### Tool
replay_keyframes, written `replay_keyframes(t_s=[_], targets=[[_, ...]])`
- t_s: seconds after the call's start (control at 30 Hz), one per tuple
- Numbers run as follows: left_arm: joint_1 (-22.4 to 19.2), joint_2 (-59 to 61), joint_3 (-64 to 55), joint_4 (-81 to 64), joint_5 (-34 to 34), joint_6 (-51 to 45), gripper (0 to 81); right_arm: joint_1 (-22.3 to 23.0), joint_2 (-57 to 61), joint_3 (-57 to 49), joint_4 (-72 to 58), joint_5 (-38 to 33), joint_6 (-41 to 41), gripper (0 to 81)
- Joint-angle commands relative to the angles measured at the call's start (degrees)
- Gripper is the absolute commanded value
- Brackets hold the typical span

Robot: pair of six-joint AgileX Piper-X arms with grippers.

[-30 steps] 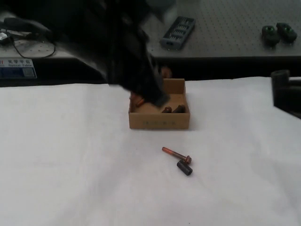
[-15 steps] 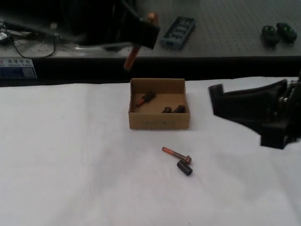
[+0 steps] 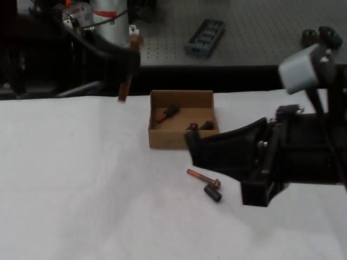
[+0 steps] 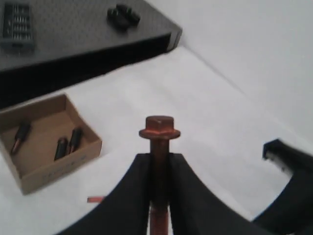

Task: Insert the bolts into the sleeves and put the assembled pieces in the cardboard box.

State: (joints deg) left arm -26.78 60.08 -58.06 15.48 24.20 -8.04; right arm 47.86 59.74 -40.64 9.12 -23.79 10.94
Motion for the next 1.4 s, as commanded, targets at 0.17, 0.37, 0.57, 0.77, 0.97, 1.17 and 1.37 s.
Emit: replay_keyframes(t_s=[0.17,0.37,0.57,0.77,0.97,1.17,1.37], targets=[[0.11,-0.4,4.79,-11.84,6.61,-5.79,0.6,0.98,4.25,-2.9,-4.94,-0.35,1.96,1.9],[0.11,-0.4,9.49,-27.36,8.23,-17.55,0.6,0.98,8.59,-5.87,-7.02,-1.84,2.45,1.9],[0.28,-0.4,10.79,-29.23,8.04,-18.74,0.6,0.86,10.26,-7.76,-8.44,-1.6,2.41,1.9],[1.56,-0.4,10.79,-29.23,6.93,-18.31,0.6,0.86,10.26,-7.75,-10.89,0.11,5.4,1.9],[2.86,-0.4,10.79,-29.23,6.1,-18.09,0.6,0.86,10.26,-7.75,-12.38,0.61,6.17,1.9],[2.86,-0.4,10.79,-29.23,6.1,-18.09,0.6,0.86,10.26,-7.75,-16.48,1.4,7.53,1.9],[2.82,-0.4,10.79,-29.23,6.1,-19.01,0.6,0.86,10.26,-7.75,-16.34,1.4,8.36,1.9]])
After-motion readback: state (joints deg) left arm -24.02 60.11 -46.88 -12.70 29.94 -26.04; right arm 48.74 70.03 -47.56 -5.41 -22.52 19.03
